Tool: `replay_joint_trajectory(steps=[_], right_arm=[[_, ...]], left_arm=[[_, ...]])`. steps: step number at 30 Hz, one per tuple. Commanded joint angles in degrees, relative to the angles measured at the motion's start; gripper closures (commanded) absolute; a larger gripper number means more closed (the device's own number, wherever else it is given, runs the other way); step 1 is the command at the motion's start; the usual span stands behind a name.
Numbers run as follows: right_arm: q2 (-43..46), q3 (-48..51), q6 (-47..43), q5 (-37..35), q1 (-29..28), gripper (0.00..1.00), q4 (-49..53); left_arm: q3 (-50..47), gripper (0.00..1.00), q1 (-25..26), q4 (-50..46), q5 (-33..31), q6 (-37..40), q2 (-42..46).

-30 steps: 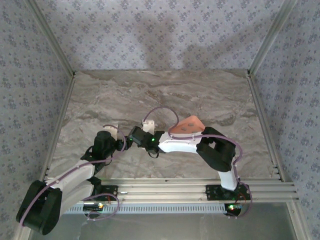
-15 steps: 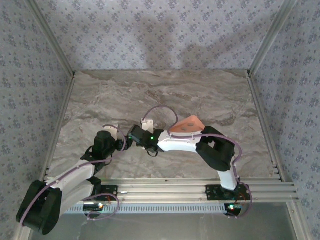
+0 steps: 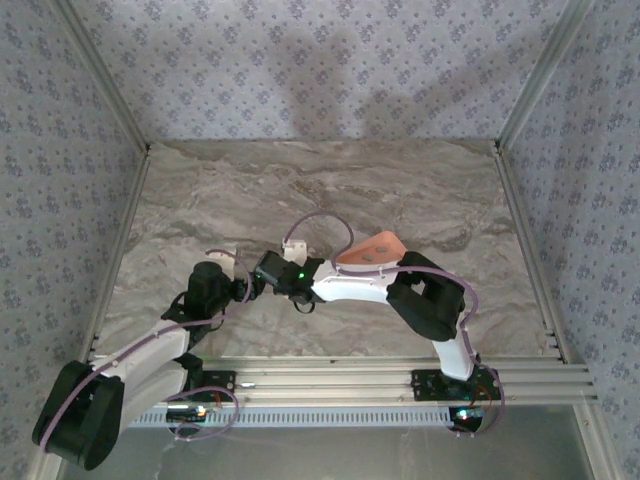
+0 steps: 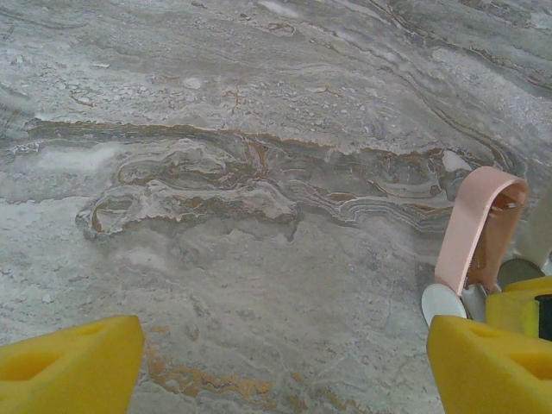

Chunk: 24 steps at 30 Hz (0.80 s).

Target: Load the staples into the stapler

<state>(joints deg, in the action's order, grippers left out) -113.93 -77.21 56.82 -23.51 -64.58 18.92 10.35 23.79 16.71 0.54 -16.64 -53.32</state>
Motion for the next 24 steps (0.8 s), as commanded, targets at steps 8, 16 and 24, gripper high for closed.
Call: replay_joint_trajectory(steps=[8, 16, 24], right_arm=[[-0.9, -2.5, 1.9, -1.0, -0.2, 0.83, 5.4], [-1.6, -3.4, 2.2, -0.2, -0.2, 0.83, 7.8], [-2.2, -3.6, 2.1, 0.8, -0.1, 0.83, 8.7]], left_arm=[[-0.3, 0.14, 0.1, 1.4, -0.7, -0.6, 1.1], [-0.3, 0.14, 0.1, 1.4, -0.8, -0.5, 1.4], [-0.3, 0.14, 0.1, 1.5, -0.9, -0.5, 1.3]])
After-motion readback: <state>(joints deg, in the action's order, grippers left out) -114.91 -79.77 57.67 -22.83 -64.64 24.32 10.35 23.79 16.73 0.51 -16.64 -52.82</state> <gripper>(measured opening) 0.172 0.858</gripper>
